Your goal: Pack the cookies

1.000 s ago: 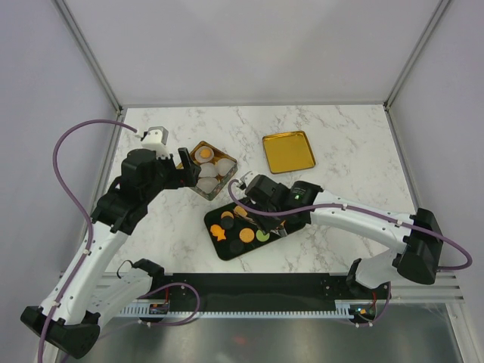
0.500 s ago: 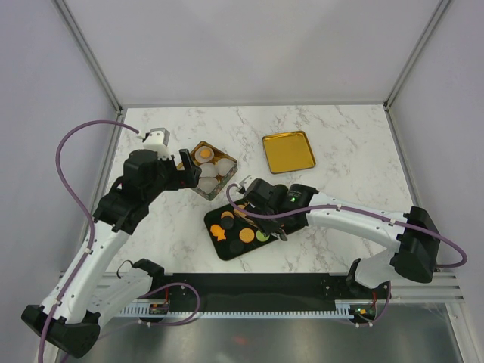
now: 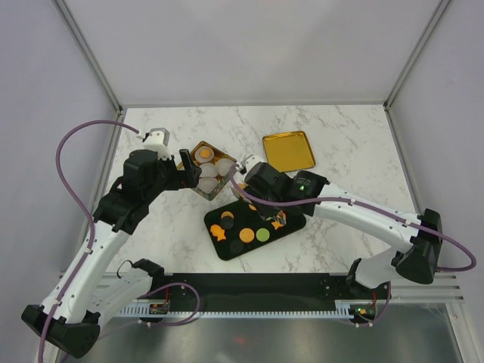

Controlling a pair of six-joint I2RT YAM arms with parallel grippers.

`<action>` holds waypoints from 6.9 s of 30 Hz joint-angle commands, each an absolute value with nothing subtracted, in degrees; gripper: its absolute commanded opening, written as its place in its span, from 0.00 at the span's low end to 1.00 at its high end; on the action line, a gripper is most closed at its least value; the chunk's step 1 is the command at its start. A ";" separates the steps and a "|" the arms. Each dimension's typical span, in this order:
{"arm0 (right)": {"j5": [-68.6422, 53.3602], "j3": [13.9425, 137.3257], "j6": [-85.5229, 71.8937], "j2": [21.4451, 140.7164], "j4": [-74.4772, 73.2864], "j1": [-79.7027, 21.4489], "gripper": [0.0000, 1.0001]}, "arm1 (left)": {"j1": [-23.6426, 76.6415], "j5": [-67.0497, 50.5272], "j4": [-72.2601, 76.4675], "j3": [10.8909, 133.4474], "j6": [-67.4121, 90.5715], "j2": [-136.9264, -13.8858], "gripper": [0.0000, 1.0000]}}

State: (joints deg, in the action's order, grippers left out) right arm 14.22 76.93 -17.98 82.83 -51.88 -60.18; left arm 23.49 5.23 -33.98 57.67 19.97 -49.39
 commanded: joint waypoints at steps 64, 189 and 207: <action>17.49 98.79 -12.57 104.86 -42.45 -51.94 0.52 | 23.38 5.80 -30.15 54.32 20.65 -46.85 1.00; 8.79 107.23 -12.83 113.73 -41.66 -52.29 0.52 | 22.94 6.59 -30.15 54.40 20.21 -46.14 1.00; 13.89 89.50 -14.76 91.34 -47.19 -51.42 0.47 | 22.85 5.80 -30.15 54.23 20.39 -45.62 1.00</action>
State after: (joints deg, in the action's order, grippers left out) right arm 11.33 93.71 -13.52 99.24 -45.08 -51.86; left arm 23.20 5.85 -32.42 54.76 19.94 -46.63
